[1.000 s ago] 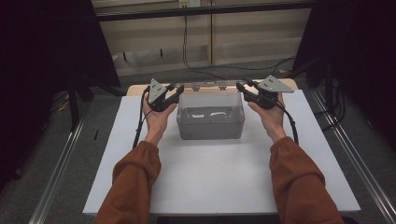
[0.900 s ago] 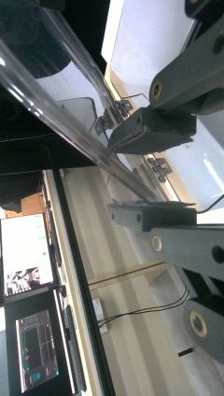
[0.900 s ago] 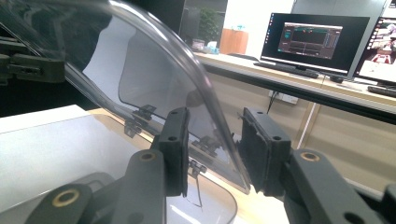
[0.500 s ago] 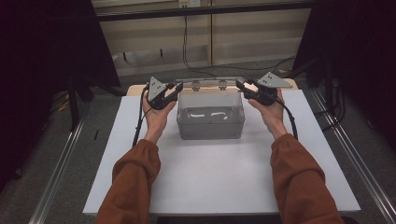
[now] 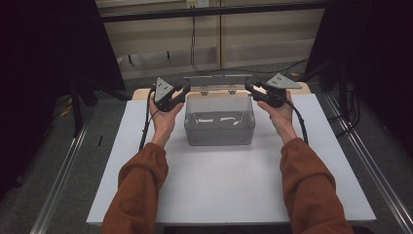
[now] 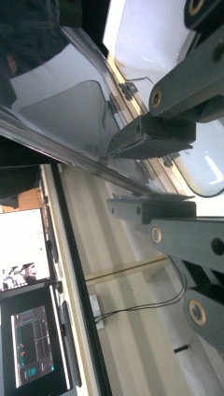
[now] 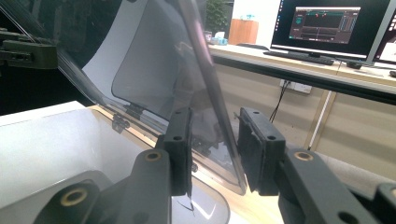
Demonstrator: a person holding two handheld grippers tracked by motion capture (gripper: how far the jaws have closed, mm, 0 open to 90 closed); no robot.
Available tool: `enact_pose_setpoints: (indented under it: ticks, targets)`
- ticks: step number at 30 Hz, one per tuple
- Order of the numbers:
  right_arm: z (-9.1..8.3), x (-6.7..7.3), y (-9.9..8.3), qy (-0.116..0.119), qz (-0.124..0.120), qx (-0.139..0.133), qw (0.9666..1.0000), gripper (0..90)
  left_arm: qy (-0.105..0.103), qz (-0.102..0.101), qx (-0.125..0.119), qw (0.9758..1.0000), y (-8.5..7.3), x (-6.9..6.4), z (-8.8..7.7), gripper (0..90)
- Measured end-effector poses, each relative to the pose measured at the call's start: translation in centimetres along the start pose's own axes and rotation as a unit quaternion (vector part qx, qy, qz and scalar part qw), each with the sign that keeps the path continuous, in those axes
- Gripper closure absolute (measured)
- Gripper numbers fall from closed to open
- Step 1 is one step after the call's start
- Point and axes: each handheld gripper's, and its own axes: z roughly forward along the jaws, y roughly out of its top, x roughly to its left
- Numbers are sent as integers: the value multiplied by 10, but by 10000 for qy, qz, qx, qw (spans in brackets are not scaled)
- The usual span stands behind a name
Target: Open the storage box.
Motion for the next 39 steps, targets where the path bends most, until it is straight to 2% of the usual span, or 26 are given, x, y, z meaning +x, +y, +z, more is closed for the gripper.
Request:
enact_pose_setpoints:
  ticks: [1, 6, 14, 17, 18, 21, 22, 23, 24, 26, 30, 34, 39]
  targets:
    - [1, 0, -1, -11, 25, 9, 10000, 659, -18, 38, 32, 10000, -1, 1, 1, 707]
    - [5, -3, -9, -55, 123, 56, 9999, 678, 6, -61, 10, 10000, -3, 2, 4, 709]
    - [10, -9, -11, -79, 148, 109, 9998, 715, 3, 9, 80, 10000, 1, 6, 8, 719]
    - [13, -11, -11, -40, 132, 189, 9997, 710, 8, -113, 30, 9999, 1, 6, 10, 723]
    - [15, -11, -12, -37, 146, 161, 9998, 708, -1, -28, 99, 9999, 0, 8, 9, 727]
    - [17, -13, -13, -43, 227, 144, 9996, 711, 18, -218, 54, 9997, -2, 9, 12, 741]
    - [17, -13, -14, -47, 259, 159, 9995, 714, 10, -145, 142, 9998, -3, 10, 12, 746]
    - [18, -14, -14, -53, 260, 149, 9995, 715, 12, -219, 99, 9997, -4, 10, 14, 746]
    - [18, -14, -15, -40, 266, 137, 9995, 716, 12, -166, 144, 9998, -5, 11, 14, 746]
    - [19, -15, -17, -35, 300, 180, 9994, 721, 7, -279, 112, 9995, -5, 11, 16, 746]
    - [21, -19, -24, -40, 298, 317, 9990, 733, -62, -164, 262, 9995, -3, 15, 17, 743]
    - [24, -20, -26, -13, 399, 280, 9988, 742, -52, -301, 223, 9993, -5, 15, 21, 744]
    - [27, -22, -25, 16, 359, 309, 9989, 753, -34, -367, 306, 9988, -8, 18, 26, 744]
